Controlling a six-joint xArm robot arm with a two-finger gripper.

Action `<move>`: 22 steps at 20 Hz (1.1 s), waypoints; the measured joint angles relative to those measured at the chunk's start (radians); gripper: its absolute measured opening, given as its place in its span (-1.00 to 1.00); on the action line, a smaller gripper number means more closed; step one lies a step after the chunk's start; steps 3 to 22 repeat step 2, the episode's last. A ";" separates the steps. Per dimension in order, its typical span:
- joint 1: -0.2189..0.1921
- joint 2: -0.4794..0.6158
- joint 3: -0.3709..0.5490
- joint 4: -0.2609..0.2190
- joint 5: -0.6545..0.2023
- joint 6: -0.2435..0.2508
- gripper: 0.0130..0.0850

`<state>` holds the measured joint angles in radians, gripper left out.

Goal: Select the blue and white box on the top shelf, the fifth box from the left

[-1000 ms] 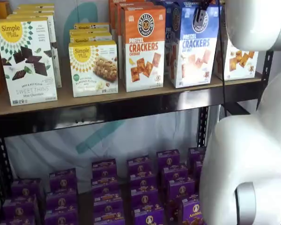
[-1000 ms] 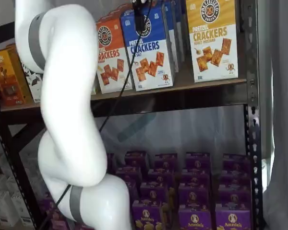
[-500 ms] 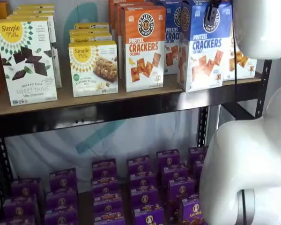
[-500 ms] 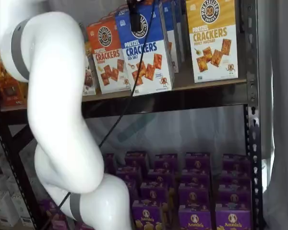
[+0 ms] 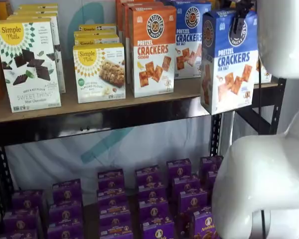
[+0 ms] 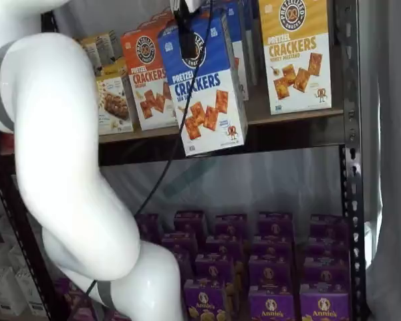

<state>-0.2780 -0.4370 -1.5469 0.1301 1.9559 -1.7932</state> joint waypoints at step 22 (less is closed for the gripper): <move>-0.002 -0.018 0.025 -0.007 -0.002 -0.005 0.22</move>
